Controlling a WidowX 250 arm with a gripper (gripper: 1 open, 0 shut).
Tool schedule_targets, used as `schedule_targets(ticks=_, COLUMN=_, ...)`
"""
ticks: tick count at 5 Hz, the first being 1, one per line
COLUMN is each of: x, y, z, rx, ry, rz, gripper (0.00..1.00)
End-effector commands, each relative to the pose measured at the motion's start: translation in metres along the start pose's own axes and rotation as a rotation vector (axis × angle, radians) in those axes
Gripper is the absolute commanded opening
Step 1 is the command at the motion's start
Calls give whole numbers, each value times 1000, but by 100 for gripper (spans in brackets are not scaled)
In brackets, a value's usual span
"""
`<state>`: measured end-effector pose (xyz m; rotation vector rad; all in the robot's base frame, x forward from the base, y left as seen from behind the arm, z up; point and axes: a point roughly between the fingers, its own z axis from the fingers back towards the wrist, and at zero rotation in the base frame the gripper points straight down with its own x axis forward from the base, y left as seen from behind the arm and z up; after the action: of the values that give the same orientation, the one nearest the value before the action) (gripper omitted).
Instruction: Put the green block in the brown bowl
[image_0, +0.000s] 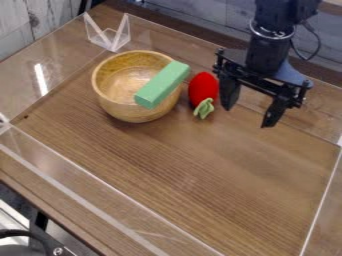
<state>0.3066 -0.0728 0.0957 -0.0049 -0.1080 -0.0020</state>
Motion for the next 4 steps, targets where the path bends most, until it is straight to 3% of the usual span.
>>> schedule_targets(ticks=1, x=6, y=-11, z=27, rx=-22, ry=-83, rz=9, gripper=100)
schedule_targets(ticks=4, x=-13, y=-3, z=12, rx=-34, ry=0, rz=-83, gripper=100)
